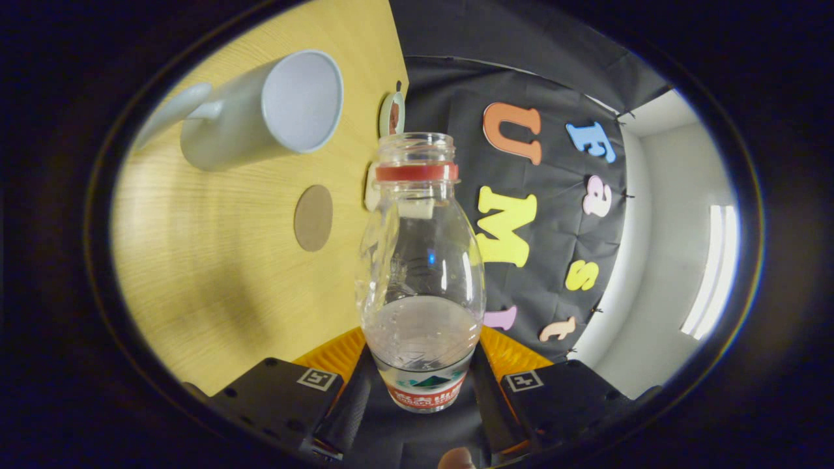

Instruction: Take the bottle from table, then pour the juice into the cup, finally place the bottle on the coaster

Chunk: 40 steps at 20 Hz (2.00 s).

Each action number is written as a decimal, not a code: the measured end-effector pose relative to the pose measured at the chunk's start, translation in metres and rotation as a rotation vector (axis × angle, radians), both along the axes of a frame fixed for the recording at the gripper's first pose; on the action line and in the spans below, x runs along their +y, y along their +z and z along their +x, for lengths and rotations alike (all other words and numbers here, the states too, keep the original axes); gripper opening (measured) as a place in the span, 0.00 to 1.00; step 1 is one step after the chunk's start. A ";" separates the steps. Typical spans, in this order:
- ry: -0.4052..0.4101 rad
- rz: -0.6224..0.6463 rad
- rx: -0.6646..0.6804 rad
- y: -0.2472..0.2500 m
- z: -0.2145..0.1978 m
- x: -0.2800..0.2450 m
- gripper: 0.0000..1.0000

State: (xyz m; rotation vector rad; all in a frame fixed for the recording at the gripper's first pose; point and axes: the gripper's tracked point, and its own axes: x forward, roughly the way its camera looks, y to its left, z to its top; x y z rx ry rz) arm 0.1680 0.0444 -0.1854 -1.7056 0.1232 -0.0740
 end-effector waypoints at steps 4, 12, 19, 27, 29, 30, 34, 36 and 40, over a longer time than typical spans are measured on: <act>0.009 -0.023 -0.004 0.009 0.001 0.005 0.79; 0.018 -0.065 -0.012 0.019 -0.001 0.009 0.79; 0.026 -0.083 -0.024 0.027 0.000 0.010 0.79; 0.035 -0.114 -0.035 0.037 0.001 0.013 0.79; 0.037 -0.121 -0.039 0.039 0.002 0.013 0.79; 0.038 -0.124 -0.040 0.040 0.002 0.014 0.79; 0.040 -0.140 -0.042 0.044 0.001 0.013 0.79; 0.039 -0.148 -0.044 0.047 0.002 0.013 0.79; 0.044 -0.170 -0.048 0.051 0.003 0.015 0.79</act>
